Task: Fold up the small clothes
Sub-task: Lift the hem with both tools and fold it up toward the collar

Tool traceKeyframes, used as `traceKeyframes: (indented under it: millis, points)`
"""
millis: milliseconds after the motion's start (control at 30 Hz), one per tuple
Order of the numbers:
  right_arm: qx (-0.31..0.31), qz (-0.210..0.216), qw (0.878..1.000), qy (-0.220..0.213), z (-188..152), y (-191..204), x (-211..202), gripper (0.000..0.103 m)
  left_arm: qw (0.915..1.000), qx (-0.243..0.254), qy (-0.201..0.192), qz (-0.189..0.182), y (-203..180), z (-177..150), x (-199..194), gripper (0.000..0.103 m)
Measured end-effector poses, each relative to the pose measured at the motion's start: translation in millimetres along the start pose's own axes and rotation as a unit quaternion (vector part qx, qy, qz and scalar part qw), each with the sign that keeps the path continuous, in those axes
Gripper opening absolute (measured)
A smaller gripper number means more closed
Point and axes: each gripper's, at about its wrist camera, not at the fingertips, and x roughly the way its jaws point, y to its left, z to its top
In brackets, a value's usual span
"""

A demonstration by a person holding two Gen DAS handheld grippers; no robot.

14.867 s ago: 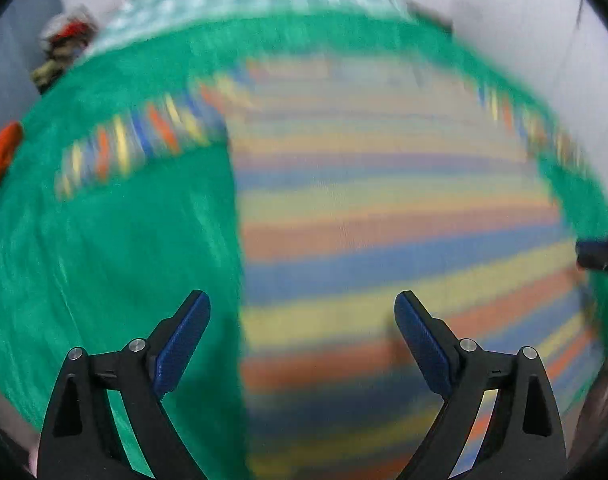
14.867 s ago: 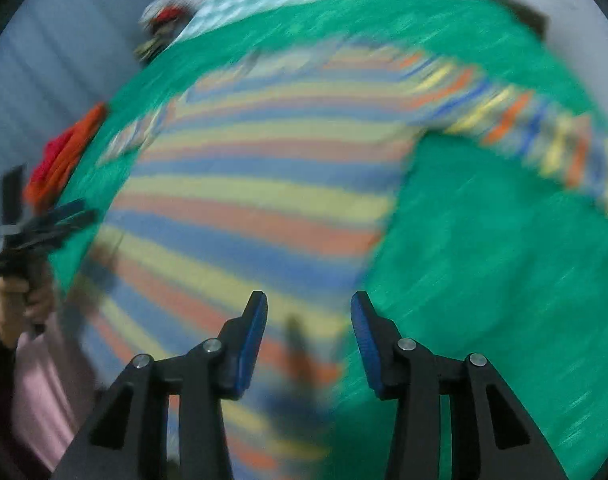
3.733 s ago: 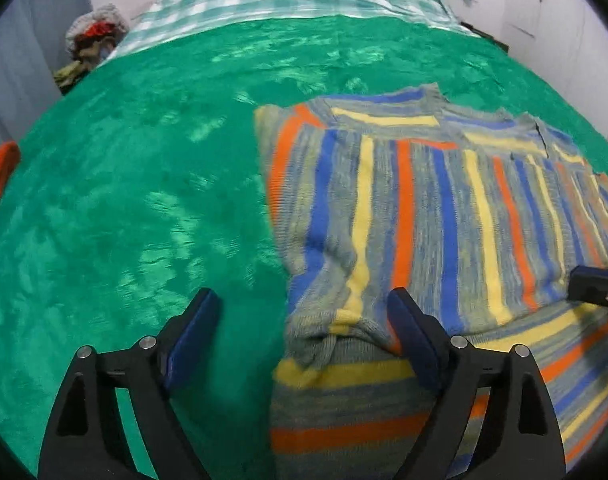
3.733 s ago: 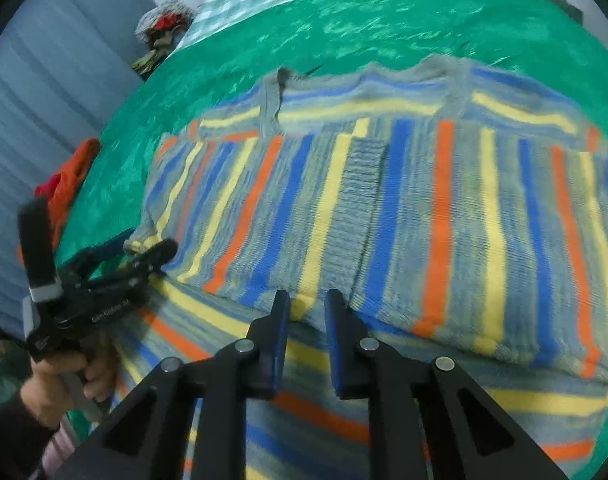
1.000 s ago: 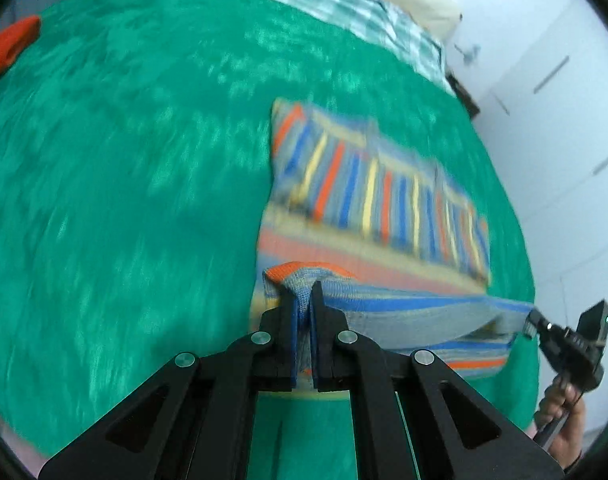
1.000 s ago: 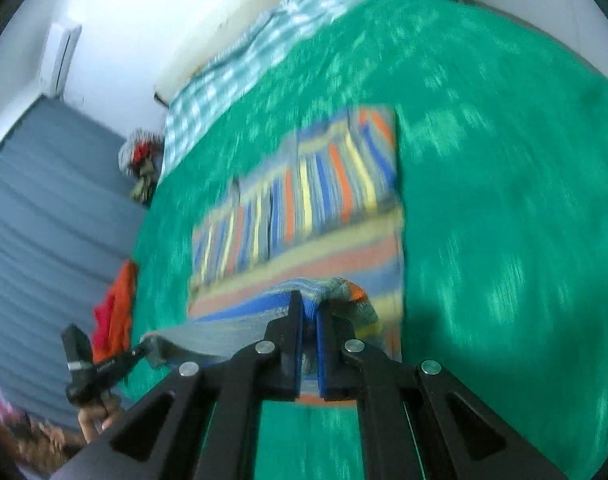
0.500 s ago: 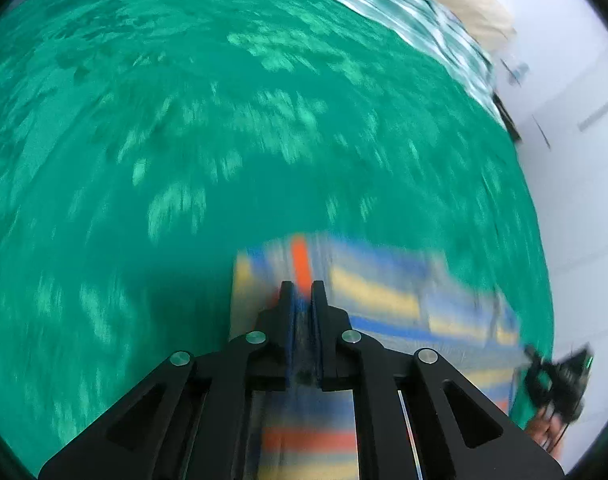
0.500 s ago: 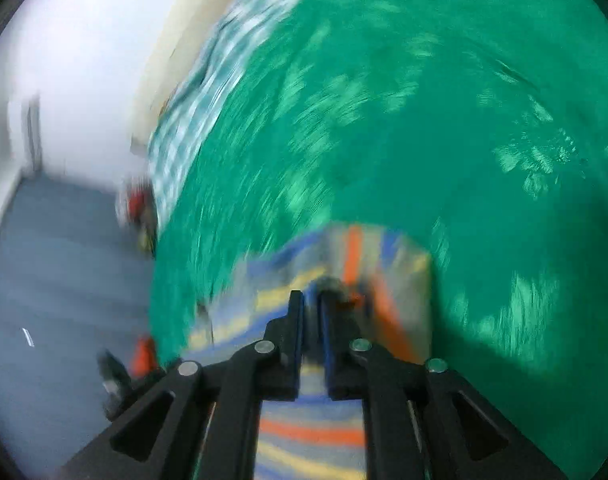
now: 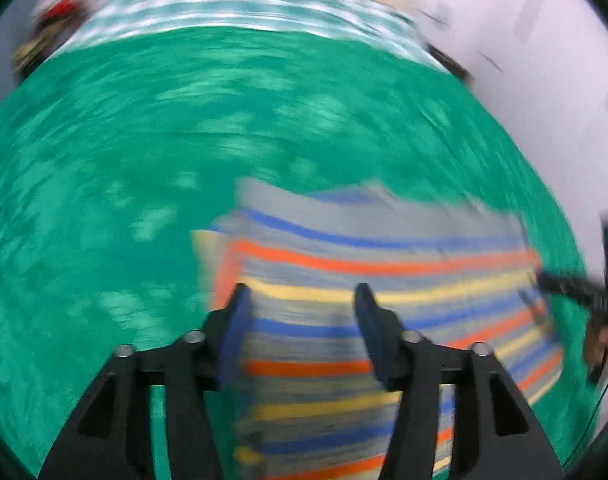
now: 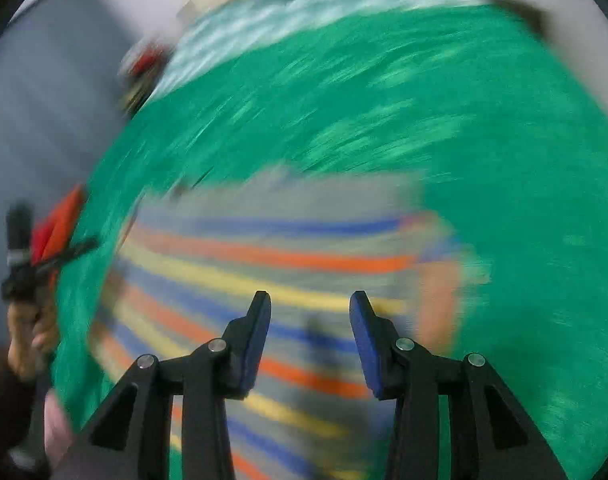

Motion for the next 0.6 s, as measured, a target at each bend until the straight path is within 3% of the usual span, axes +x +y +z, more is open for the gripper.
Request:
traceKeyframes:
  millis: [67, 133, 200, 300, 367, 467, 500, 533, 567, 600]
  points:
    - [-0.007, -0.018, 1.000, 0.006, 8.6, 7.4, 21.6, 0.039, 0.9984, 0.026, 0.018, 0.046, -12.9, -1.8, 25.7, 0.068]
    - [0.031, -0.083, 0.996, -0.021, 21.7, -6.5, 34.4, 0.036, 0.9948, -0.010, 0.047, 0.090, 5.0, -1.8, 47.6, 0.066]
    - [0.089, -0.119, 0.987, -0.055, 24.4, -23.5, 22.4, 0.036, 0.9943, -0.057, 0.048, 0.076, 24.8, -2.9, 37.5, 0.063]
    - [0.062, -0.077, 0.992, -0.074, 9.4, -6.8, -12.5, 0.037, 0.9975, -0.040, 0.008, 0.057, 24.4, -17.7, -5.6, 0.069]
    - [0.011, -0.047, 0.997, -0.058, -12.0, 16.8, -27.4, 0.037, 0.9987, -0.004, -0.006, 0.050, 12.0, -41.8, -28.0, 0.069]
    - [-0.051, -0.003, 0.999, -0.015, -62.7, 51.3, -35.6, 0.036, 0.9986, 0.027, 0.004, 0.045, -0.5, -84.2, -34.8, 0.068]
    - [-0.063, -0.003, 0.998, 0.008, -82.9, 56.9, -29.5, 0.035, 0.9976, 0.037, 0.019, 0.055, -3.5, -93.5, -27.7, 0.060]
    - [-0.070, -0.021, 0.997, 0.031, -98.8, 57.9, -21.2, 0.033, 0.9952, 0.046, 0.042, 0.076, -2.1, -108.2, -18.0, 0.053]
    - [-0.074, -0.066, 0.994, 0.056, -119.8, 53.1, -10.7, 0.026, 0.9928, 0.046, 0.060, 0.093, 3.1, -122.2, -10.9, 0.053]
    - [-0.067, -0.076, 0.994, 0.049, -132.8, 50.5, -12.8, 0.024, 0.9941, 0.037, 0.045, 0.091, 10.0, -129.9, -15.1, 0.053]
